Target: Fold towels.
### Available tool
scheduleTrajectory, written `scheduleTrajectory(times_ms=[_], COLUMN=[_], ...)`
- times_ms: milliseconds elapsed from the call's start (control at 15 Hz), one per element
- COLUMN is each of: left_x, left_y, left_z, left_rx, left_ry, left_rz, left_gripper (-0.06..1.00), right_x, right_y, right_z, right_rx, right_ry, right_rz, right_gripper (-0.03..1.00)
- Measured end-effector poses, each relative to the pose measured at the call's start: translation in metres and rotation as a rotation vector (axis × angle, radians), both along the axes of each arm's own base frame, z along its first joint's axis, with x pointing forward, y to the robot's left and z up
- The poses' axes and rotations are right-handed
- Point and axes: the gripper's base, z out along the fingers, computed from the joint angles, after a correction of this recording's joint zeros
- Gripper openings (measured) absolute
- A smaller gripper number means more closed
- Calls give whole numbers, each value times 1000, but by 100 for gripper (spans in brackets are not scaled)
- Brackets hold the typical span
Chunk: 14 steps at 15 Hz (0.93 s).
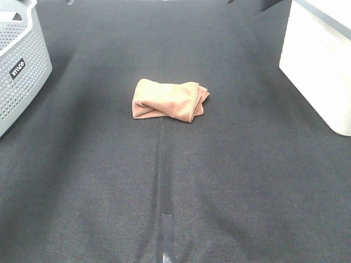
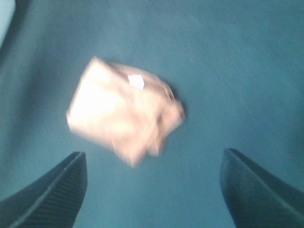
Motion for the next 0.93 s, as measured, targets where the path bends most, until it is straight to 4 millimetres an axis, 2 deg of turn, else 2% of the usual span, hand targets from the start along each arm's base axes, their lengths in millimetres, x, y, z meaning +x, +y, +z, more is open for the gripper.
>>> scheduleTrajectory(times_ms=[133, 200, 267, 400, 600, 733, 933], left_x=[-36, -52, -70, -114, -184, -238, -323], left_y=[9, 12, 15, 24, 35, 42, 55], left_z=[30, 38, 42, 46, 31, 14, -17], left_rx=[31, 39, 50, 87, 115, 118, 110], left_ry=[-45, -49, -48, -37, 7, 20, -37], left_rz=[17, 19, 21, 9, -4, -7, -3], left_gripper=[80, 80, 80, 80, 80, 80, 80], right_x=[-38, -55, -63, -109, -169, -220, -291], right_y=[-10, -14, -15, -28, -40, -48, -60], right_z=[16, 21, 23, 33, 39, 38, 20], right_rx=[-45, -59, -66, -125, -151, -148, -138], right_ry=[23, 33, 37, 45, 43, 31, 23], right_rz=[-6, -8, -9, -17, -21, -21, -44], right_gripper=[73, 73, 73, 73, 73, 73, 73])
